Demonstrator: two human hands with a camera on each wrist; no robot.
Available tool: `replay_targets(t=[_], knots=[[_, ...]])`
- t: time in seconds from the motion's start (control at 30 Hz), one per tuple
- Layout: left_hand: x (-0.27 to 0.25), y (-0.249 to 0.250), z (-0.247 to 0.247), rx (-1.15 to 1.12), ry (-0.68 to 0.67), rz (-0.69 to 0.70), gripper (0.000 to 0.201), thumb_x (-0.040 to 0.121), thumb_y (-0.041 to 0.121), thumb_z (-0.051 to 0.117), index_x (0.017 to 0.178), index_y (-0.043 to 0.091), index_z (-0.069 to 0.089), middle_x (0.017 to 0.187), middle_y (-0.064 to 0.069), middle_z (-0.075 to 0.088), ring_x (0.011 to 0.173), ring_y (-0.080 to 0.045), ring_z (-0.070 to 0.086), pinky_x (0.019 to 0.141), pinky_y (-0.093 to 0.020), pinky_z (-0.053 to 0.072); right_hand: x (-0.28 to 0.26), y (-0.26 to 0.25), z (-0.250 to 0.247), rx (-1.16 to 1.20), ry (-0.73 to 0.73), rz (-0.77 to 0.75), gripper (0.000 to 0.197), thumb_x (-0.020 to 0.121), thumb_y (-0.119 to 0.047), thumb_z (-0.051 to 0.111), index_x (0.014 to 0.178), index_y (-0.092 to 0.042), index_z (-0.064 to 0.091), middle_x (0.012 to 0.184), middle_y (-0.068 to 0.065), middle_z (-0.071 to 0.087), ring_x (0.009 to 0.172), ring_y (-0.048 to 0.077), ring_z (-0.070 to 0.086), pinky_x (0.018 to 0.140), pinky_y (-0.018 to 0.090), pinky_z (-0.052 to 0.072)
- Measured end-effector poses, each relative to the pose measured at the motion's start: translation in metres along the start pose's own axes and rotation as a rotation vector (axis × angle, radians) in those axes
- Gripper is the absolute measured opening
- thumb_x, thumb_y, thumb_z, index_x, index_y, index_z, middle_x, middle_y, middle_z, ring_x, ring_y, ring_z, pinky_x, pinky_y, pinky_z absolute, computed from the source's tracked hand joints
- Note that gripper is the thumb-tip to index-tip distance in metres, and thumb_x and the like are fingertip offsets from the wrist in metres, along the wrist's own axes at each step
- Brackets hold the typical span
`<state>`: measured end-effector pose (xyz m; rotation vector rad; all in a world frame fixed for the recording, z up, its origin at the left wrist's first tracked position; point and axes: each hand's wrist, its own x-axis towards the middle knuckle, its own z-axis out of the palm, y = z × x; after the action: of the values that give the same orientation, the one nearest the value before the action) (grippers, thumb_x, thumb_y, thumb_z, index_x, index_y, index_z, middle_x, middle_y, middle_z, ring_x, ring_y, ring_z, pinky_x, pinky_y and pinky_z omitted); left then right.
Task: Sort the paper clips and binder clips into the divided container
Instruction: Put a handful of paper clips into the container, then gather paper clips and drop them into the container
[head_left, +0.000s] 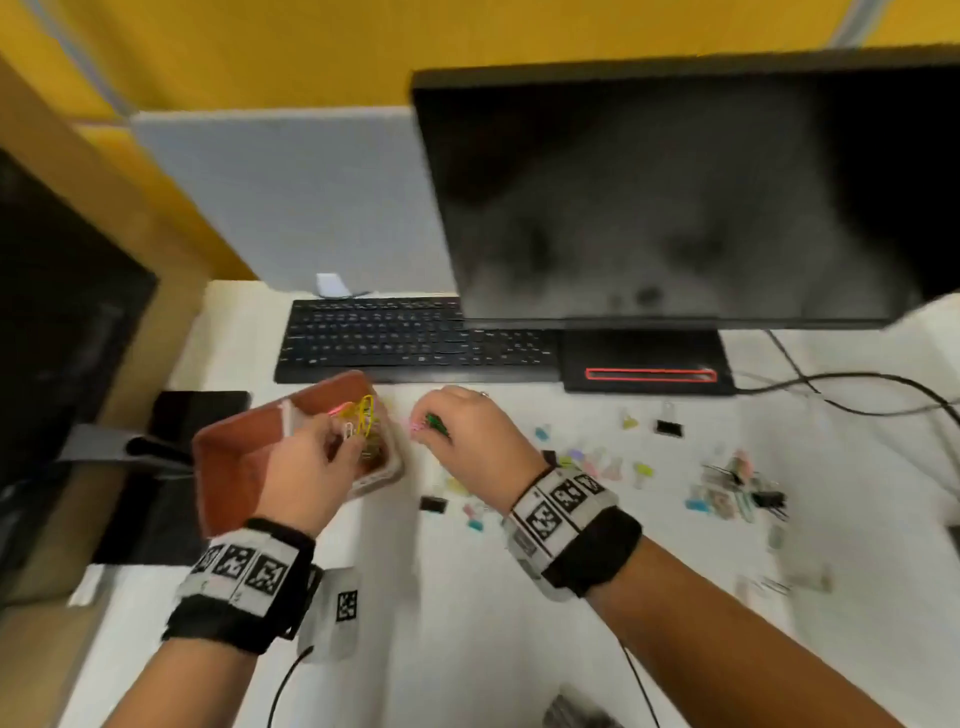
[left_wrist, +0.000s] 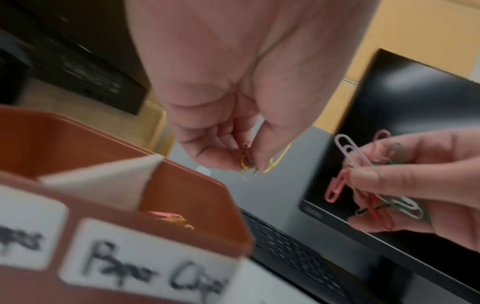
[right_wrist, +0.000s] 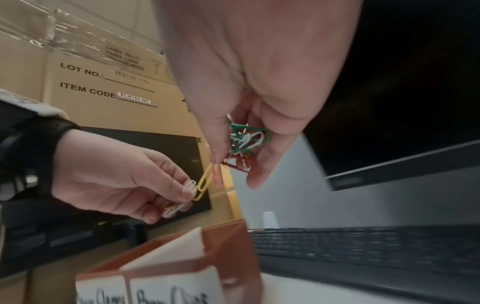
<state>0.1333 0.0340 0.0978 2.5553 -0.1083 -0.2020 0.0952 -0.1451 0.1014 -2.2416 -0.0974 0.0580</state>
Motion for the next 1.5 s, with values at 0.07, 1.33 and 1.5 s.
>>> replay_targets(t=[0.07, 1.33, 1.5], knots=[[0.013, -0.021, -0.014, 0.037, -0.039, -0.092, 0.015, 0.083, 0.025, 0.063, 0.078, 0.011, 0.061, 0.075, -0.004, 0.065, 0.077, -0.026, 0.062, 0.068, -0.026, 0.039, 0.035, -0.027, 0.033, 0.059, -0.013, 0.031, 0.014, 0.087, -0.017, 0.059, 0.100, -0.015, 0.062, 0.102, 0.008, 0.065, 0.094, 0.024, 0.058, 0.084, 0.034, 0.046], [-0.054, 0.240, 0.290, -0.055, -0.589, 0.523, 0.013, 0.079, 0.013, 0.068, 0.091, 0.017, 0.069, 0.091, 0.001, 0.059, 0.083, -0.011, 0.053, 0.083, -0.030, 0.048, -0.212, 0.273, -0.149, -0.076, 0.227, 0.636, 0.009, 0.075, -0.018, 0.070, 0.082, -0.024, 0.068, 0.087, 0.000, 0.063, 0.086, 0.018, 0.057, 0.081, 0.026, 0.040], [-0.040, 0.231, 0.264, -0.142, -0.383, 0.459, 0.010, 0.080, 0.016, 0.067, 0.089, 0.020, 0.067, 0.091, 0.006, 0.059, 0.081, -0.008, 0.053, 0.073, -0.020, 0.042, -0.222, 0.275, -0.176, 0.027, 0.382, 0.643, 0.009, 0.083, -0.014, 0.066, 0.077, -0.020, 0.063, 0.077, -0.007, 0.060, 0.072, 0.005, 0.057, 0.069, 0.013, 0.045]])
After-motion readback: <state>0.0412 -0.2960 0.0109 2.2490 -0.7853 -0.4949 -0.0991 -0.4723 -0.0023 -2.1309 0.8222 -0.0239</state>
